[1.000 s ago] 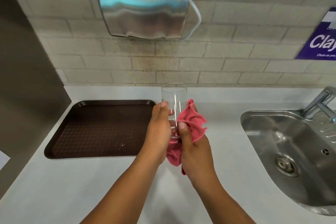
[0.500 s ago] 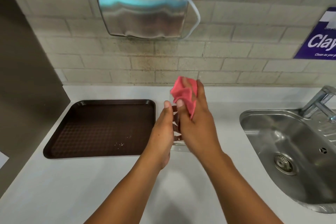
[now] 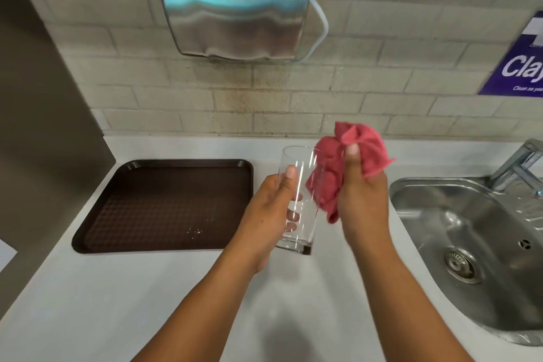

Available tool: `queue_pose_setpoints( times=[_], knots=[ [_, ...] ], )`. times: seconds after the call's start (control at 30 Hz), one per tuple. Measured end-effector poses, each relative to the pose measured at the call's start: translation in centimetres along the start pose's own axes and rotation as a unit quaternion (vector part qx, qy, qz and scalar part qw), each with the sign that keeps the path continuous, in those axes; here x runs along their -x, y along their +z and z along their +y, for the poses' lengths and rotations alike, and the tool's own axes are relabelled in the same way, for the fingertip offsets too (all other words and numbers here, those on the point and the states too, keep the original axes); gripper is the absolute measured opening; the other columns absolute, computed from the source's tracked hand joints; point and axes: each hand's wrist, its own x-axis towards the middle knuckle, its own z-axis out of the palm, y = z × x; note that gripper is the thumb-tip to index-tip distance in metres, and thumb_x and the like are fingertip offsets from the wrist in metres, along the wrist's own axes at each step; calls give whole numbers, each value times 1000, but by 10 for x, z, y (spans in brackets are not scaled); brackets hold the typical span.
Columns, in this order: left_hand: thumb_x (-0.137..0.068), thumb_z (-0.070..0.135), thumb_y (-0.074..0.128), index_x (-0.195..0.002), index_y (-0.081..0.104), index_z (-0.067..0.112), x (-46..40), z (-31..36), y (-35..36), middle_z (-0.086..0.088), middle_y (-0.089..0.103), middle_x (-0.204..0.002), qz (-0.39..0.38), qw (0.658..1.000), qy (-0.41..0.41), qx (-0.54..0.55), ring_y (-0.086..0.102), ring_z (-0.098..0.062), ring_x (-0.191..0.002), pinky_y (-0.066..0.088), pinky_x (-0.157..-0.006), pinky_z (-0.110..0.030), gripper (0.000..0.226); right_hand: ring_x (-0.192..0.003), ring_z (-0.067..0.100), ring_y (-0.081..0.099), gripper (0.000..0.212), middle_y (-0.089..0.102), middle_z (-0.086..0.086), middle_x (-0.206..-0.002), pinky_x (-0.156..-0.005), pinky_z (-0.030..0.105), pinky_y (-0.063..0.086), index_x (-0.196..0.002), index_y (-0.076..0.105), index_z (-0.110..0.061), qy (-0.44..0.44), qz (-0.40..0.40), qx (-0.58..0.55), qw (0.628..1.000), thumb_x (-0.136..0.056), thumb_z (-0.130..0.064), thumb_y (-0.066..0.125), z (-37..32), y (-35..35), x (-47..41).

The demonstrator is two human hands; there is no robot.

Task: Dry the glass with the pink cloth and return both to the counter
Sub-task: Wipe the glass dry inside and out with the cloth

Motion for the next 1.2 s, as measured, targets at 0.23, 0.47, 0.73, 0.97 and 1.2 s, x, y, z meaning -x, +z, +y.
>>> queue_pose_setpoints(
  times=[0.23, 0.47, 0.73, 0.97, 1.2],
  knots=[
    [-57, 97, 63, -140, 40, 46, 8, -1, 10, 22, 55, -117, 44, 955, 91, -277, 63, -3, -96, 50, -58, -8, 101, -84, 6, 74, 34, 77, -13, -98, -81, 30, 57, -118, 67, -27, 12, -265, 244, 933, -109, -48, 41, -35, 8, -49],
    [-73, 80, 71, -148, 40, 37, 7, -1, 14, 13, 59, -126, 72, 943, 92, -313, 62, -10, -111, 48, -79, -22, 92, -82, 12, 76, 18, 77, -11, -96, -81, 35, 61, -104, 67, -31, -24, -264, 286, 921, -107, -37, 50, -28, 25, -52],
    [-71, 60, 84, -119, 75, 20, 1, 16, -10, -1, 76, -104, -82, 994, -21, 62, 65, -14, -67, 55, -62, -27, 62, -77, 10, 79, 22, 82, -2, -90, -68, 24, 61, -114, 76, -23, -77, -192, 1, 978, -104, -36, 61, -23, 22, -56],
    [-76, 63, 82, -126, 75, 11, 1, 14, -10, -16, 76, -111, -204, 941, -65, 263, 72, -27, -74, 58, -69, -40, 72, -65, 16, 71, 24, 75, -6, -71, -68, 35, 59, -80, 79, -29, 41, -28, -233, 971, -94, -44, 67, -20, 33, -54],
    [-81, 61, 79, -122, 66, 14, -7, 20, -18, -20, 75, -112, -132, 945, -77, 290, 74, -33, -72, 59, -71, -41, 64, -71, 7, 74, 27, 78, -3, -79, -62, 22, 58, -106, 75, -37, -31, 46, -133, 990, -106, -48, 50, -3, 23, -1]
  ],
)
